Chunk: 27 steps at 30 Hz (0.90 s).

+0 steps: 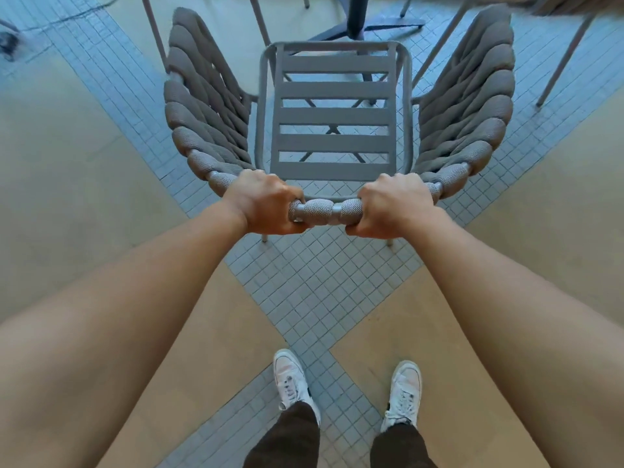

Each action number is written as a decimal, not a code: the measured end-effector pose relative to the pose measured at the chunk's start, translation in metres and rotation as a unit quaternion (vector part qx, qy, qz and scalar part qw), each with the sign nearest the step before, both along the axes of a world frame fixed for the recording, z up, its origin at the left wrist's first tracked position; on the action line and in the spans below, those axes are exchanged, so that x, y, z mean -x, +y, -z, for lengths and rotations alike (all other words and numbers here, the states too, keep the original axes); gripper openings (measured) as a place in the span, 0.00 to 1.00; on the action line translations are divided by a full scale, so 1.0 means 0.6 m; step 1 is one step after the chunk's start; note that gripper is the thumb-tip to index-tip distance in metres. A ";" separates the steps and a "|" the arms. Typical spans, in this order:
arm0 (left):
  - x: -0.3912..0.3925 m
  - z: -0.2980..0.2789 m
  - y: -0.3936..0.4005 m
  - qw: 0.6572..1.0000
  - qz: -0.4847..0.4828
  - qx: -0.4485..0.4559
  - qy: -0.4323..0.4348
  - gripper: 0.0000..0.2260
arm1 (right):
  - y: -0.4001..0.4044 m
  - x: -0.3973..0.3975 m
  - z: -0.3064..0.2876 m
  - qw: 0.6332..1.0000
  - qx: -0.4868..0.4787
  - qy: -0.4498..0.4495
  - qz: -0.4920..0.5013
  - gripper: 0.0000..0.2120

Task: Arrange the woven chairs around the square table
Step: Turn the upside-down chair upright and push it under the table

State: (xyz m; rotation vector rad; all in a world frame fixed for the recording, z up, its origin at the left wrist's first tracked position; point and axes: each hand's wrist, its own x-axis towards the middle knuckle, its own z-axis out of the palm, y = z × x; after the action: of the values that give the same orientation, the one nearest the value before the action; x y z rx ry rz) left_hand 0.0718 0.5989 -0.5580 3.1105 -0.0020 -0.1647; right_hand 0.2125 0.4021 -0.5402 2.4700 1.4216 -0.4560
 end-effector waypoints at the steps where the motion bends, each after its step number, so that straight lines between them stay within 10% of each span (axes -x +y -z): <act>1: -0.005 0.001 0.008 1.000 0.003 -0.002 0.002 0.33 | 0.006 -0.002 -0.001 1.000 0.001 -0.001 0.005 0.28; 27: -0.219 -0.003 0.190 0.998 0.029 -0.020 0.043 0.27 | 0.167 -0.178 0.001 0.999 -0.020 0.008 0.031 0.29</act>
State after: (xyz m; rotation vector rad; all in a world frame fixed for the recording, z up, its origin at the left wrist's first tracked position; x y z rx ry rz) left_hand 0.2029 0.7129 -0.5562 3.1412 -0.0899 -0.3033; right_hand 0.3190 0.5025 -0.5407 2.5538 1.3759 -0.4640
